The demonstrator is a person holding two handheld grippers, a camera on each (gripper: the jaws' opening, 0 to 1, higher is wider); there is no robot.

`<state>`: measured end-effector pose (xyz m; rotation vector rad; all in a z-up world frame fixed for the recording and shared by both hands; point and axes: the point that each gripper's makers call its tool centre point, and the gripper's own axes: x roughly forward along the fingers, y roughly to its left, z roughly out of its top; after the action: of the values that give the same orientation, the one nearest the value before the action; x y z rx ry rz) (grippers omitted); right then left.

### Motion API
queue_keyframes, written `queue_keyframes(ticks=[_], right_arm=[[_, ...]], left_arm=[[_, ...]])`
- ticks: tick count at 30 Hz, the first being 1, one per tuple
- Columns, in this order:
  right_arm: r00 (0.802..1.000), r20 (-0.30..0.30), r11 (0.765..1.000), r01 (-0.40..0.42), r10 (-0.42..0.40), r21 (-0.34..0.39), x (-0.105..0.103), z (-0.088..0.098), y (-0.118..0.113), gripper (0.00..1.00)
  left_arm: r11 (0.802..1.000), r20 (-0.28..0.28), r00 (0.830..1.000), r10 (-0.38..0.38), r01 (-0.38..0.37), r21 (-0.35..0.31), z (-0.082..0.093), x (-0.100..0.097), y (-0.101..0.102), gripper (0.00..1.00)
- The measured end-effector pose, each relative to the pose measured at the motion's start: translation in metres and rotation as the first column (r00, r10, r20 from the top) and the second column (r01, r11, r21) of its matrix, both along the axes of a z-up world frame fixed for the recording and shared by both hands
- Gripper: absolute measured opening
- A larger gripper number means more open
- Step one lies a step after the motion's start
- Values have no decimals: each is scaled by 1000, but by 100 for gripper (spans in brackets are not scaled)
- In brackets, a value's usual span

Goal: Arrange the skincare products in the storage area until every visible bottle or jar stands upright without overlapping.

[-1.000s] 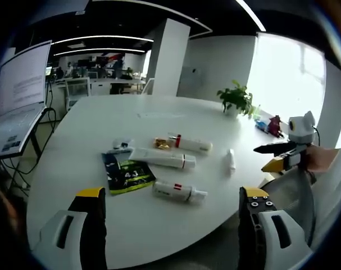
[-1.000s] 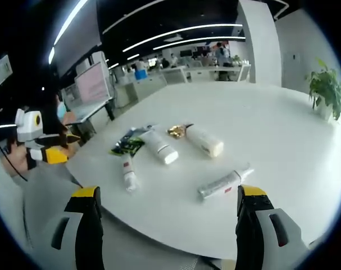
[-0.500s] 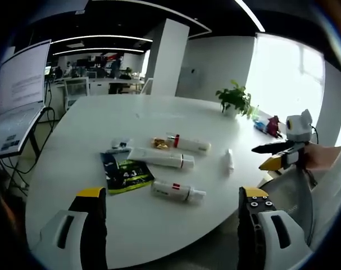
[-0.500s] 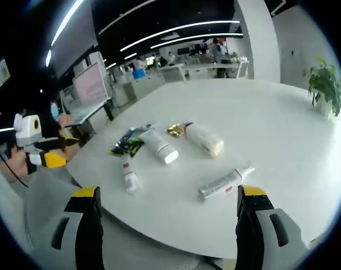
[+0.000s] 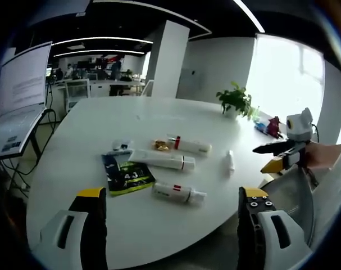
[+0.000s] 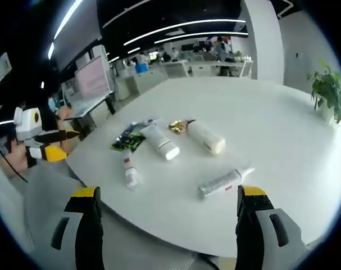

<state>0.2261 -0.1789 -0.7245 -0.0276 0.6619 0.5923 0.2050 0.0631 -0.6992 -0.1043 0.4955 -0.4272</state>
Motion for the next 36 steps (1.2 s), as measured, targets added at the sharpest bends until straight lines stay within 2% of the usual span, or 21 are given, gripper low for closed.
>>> queue_keyframes(ticks=[3, 23, 26, 29, 36], right_arm=[[1000, 1, 1000, -7, 7, -11, 3, 5, -1, 100], [997, -36, 996, -73, 71, -52, 15, 1, 8, 99], [996, -33, 995, -86, 84, -58, 23, 2, 10, 99], [994, -42, 991, -106, 103, -80, 27, 2, 10, 92], [989, -59, 986, -137, 132, -92, 43, 0, 15, 92]], left_arm=[[1000, 4, 1000, 4, -4, 2, 0, 0, 1, 90], [1000, 3, 1000, 17, -17, 6, -1, 1, 3, 89], [1000, 0, 1000, 15, -15, 8, -1, 1, 3, 89], [1000, -3, 1000, 16, -16, 10, -2, 2, 4, 89], [1000, -9, 1000, 29, -29, 10, -3, 2, 6, 89]])
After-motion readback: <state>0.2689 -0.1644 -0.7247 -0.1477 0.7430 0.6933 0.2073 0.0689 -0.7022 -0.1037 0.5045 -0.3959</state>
